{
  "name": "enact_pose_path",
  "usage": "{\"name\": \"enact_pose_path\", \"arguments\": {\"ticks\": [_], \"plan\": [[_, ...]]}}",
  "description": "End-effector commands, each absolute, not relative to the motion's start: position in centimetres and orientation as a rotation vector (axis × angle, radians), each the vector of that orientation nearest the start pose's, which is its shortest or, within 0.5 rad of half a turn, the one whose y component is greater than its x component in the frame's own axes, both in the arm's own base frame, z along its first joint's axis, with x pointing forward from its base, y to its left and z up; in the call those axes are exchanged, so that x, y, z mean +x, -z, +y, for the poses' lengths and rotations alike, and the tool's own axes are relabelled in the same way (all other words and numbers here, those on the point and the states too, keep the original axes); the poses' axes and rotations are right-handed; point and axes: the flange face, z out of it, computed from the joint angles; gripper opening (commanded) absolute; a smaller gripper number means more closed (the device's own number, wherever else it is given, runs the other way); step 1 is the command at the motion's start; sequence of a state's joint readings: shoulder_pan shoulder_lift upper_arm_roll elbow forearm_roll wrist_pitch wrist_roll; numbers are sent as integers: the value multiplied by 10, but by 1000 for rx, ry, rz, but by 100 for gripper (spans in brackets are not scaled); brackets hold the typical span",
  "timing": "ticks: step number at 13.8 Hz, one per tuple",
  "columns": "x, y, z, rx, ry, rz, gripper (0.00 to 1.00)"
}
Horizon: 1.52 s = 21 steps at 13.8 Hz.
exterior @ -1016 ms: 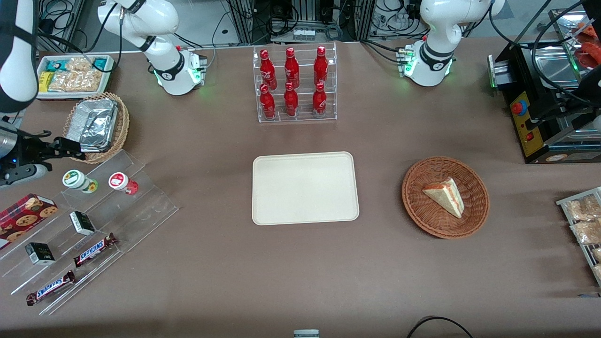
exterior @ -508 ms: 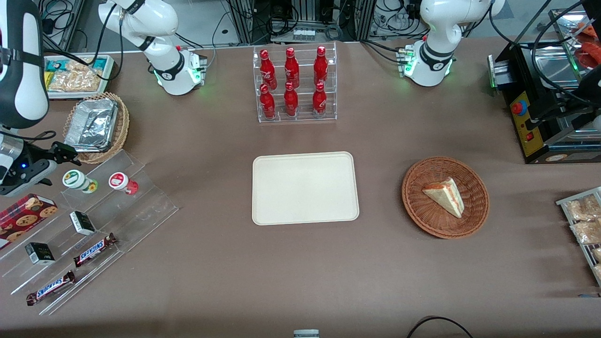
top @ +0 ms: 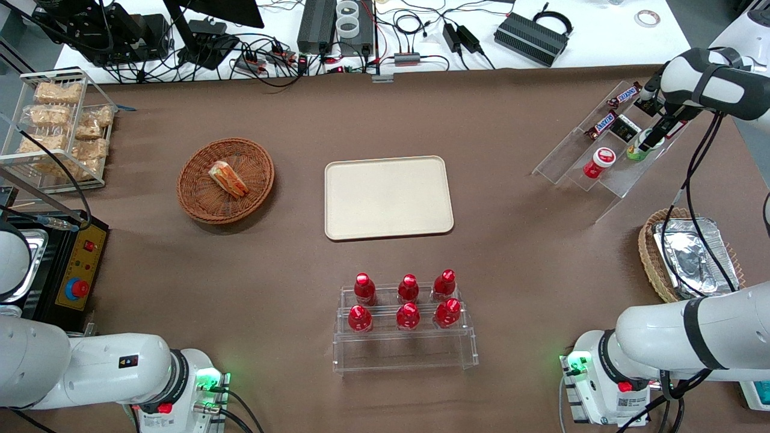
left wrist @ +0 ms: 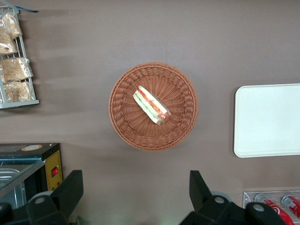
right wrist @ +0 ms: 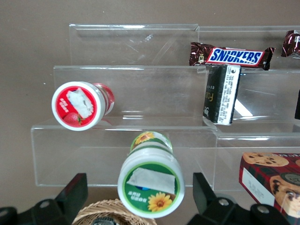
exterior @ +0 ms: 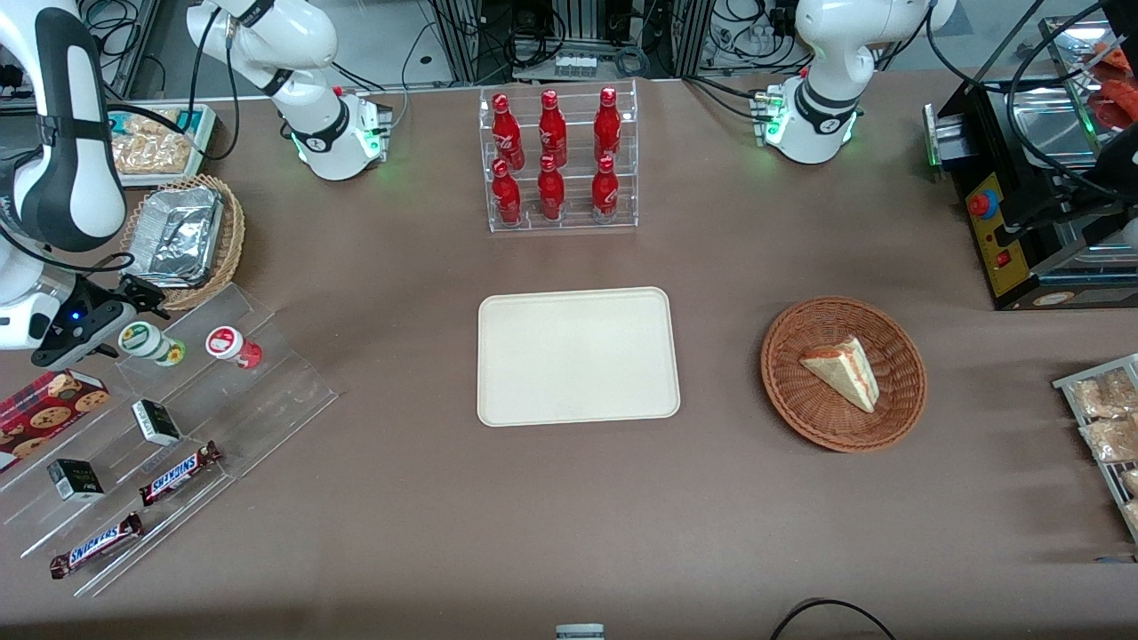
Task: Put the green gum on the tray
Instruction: 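Close the right gripper on the green-lidded gum container and lift it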
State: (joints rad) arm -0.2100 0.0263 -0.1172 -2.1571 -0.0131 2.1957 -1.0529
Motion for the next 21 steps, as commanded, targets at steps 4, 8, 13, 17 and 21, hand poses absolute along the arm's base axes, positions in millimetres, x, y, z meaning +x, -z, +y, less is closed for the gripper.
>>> {"name": "enact_pose_path", "arguments": {"ticks": [4, 8, 13, 17, 21], "plan": [[501, -380, -182, -2942, 19, -1218, 21], [503, -381, -178, -2935, 13, -1228, 0], [527, -420, -152, -2939, -4, -1189, 0], [545, -453, -103, -2963, -95, -1036, 0], [553, -460, -40, -2981, -149, -924, 0]]}}
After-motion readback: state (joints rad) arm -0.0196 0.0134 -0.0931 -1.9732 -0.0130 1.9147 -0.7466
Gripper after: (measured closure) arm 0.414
